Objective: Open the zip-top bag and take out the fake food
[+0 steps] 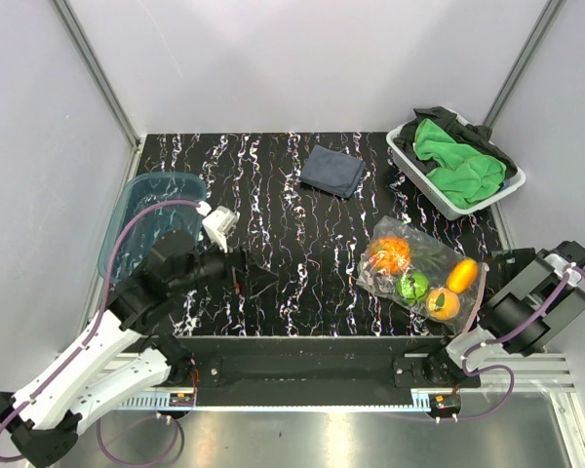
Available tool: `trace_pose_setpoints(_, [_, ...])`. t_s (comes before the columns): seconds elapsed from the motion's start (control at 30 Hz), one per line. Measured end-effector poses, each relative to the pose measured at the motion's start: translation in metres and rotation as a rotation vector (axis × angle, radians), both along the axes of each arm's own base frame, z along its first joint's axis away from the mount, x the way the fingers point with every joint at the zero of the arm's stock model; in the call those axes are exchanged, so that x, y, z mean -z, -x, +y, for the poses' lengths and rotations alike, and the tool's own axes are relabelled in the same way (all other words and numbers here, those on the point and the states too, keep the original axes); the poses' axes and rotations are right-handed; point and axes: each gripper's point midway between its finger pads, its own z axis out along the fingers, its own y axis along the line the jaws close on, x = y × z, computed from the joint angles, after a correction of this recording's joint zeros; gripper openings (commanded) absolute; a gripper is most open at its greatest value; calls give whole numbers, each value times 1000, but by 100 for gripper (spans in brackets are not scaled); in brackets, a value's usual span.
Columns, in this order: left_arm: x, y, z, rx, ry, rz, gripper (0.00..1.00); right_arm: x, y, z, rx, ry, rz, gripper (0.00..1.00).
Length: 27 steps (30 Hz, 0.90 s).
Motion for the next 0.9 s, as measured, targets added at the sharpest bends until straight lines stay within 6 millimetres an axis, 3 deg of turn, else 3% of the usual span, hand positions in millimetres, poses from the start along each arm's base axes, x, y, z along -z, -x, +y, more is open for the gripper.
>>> trace_pose_setpoints(0.1, [2,-2,-3,10,-10,17,99,10,-5,0,-15,-20,-23,98])
trace_pose_setpoints(0.57, [0,-4,-15,50,-14,53,98,3,-51,15,-57,-105,-397,77])
trace_pose_setpoints(0.9, [-3,-1,-19,71,5,67,98,9,-50,24,-54,-157,-426,63])
